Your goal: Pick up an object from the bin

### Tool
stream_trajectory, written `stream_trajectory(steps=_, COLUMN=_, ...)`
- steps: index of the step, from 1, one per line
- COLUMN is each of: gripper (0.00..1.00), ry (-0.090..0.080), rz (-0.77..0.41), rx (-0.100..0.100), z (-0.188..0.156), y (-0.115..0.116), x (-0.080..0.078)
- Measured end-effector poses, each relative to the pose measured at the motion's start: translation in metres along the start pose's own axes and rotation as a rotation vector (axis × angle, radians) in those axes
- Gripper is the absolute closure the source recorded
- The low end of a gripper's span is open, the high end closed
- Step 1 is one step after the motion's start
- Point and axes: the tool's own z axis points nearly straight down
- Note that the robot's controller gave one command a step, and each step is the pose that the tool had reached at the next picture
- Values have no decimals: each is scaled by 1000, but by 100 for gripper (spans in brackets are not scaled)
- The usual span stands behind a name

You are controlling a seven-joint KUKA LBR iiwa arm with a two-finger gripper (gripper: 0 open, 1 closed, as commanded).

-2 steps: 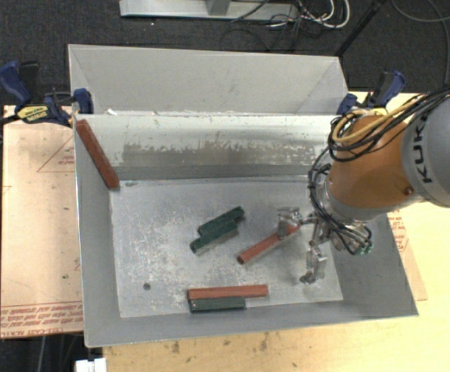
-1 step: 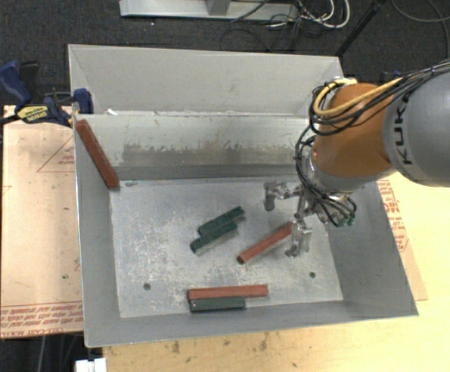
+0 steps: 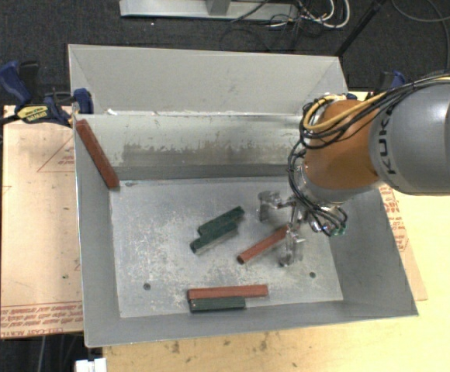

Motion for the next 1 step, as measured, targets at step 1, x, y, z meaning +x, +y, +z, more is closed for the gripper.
stream_trajectory(steps=1, gripper=100, ry=-1, rz=-118, rx=1, z=1, y=-15, x=-6)
